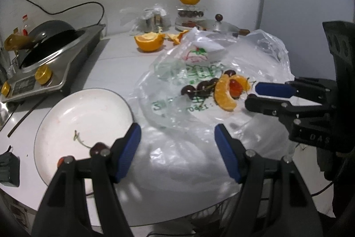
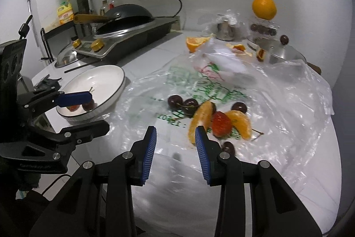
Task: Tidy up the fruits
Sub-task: 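Move both open grippers back to the fruit on the plastic bag, then grasp an orange segment with the left gripper while the right gripper grasps another cherry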
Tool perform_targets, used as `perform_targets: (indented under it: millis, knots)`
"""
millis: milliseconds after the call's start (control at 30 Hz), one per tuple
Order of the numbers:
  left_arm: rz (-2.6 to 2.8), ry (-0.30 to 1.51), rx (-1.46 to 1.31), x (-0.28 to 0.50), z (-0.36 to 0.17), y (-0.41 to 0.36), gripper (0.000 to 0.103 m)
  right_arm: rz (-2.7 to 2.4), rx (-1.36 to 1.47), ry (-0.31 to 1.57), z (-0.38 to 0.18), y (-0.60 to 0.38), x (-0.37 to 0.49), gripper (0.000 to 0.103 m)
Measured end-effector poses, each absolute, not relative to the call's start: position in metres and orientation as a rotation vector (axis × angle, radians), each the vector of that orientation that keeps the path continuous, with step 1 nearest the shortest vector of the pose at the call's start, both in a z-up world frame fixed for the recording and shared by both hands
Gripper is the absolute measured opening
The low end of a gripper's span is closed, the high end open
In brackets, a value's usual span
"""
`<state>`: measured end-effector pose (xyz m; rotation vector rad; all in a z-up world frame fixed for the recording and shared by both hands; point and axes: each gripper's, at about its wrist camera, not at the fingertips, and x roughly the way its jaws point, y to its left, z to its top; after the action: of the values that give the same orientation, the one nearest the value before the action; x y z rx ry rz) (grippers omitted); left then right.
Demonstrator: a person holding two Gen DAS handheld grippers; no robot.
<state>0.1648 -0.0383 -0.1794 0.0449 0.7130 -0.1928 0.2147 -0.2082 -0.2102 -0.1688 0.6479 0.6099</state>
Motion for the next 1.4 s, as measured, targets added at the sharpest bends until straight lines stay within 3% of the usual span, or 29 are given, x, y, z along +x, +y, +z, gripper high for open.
perform_targets:
  millis: [1000, 1167, 1400]
  knots:
    - [-0.227, 0.725, 0.154, 0.196, -0.183, -0.102, 0.07, 0.581, -0.152, 0.736, -0.254, -0.25, 0.254, 0.038]
    - [-0.238, 0.731, 0.176, 0.204, -0.187, -0.113, 0.07, 0.582, -0.152, 0.751, -0.26, -0.251, 0.259, 0.032]
    - [-0.249, 0.757, 0.197, 0.215, -0.196, -0.128, 0.07, 0.607, -0.139, 0.727, -0.258, -0.257, 0.258, 0.031]
